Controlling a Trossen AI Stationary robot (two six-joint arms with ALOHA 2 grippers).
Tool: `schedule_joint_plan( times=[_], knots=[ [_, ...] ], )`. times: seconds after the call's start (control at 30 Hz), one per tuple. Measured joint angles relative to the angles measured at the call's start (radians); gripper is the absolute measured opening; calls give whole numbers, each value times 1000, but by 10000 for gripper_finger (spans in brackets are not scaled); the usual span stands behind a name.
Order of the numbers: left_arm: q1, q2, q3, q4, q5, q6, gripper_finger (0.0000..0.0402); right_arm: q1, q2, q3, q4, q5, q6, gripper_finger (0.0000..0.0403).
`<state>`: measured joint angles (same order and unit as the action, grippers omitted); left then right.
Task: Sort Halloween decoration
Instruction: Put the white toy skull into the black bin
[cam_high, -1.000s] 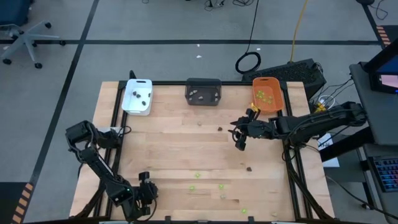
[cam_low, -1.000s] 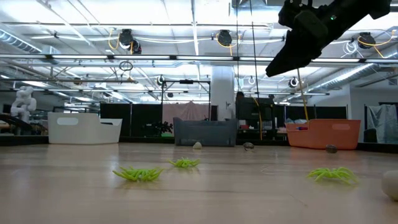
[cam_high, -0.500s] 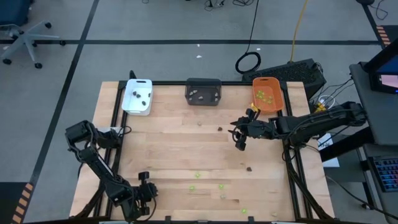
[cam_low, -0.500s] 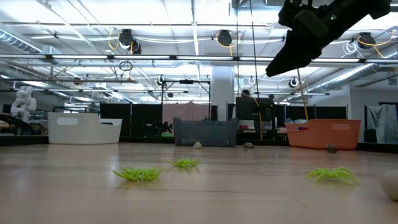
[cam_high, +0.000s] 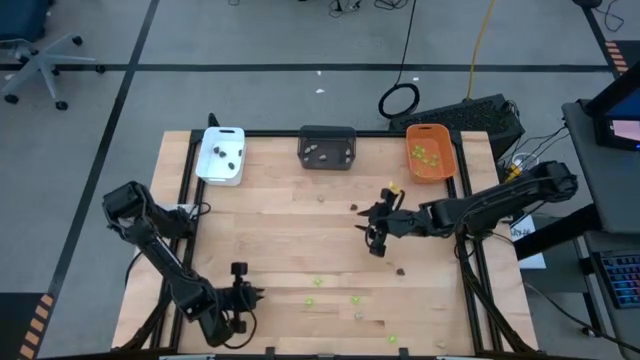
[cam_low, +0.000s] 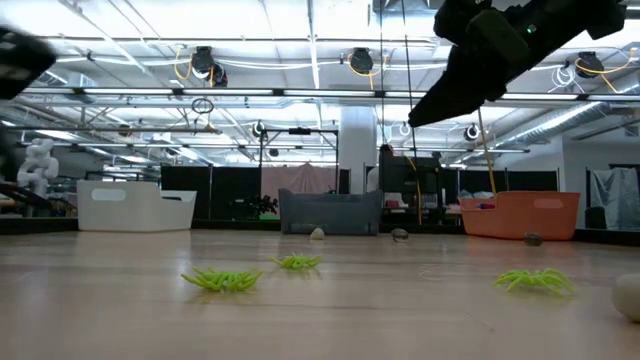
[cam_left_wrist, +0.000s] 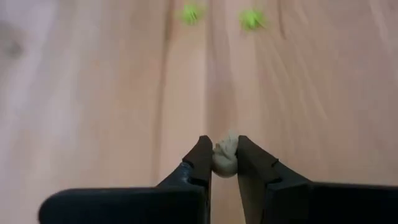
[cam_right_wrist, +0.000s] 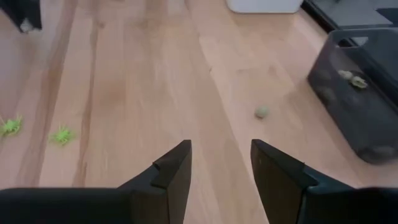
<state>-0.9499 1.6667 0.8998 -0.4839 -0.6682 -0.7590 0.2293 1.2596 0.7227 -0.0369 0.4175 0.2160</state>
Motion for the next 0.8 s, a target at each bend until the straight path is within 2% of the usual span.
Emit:
schedule_joint_plan(
  times=[0.23, 0.5, 0.67, 0.8],
  knots=[
    [70, -18, 1, 5, -83, 386, 42, 16, 92, 0, 98, 0, -38, 153],
    [132, -18, 1, 44, -123, 867, 43, 16, 118, 0, 129, 0, -67, 153],
    [170, -18, 2, 59, -124, 1031, 43, 16, 117, 0, 139, 0, -102, 153],
    [204, -18, 2, 62, -124, 1061, 43, 15, 117, 0, 139, 0, -118, 153]
  ],
)
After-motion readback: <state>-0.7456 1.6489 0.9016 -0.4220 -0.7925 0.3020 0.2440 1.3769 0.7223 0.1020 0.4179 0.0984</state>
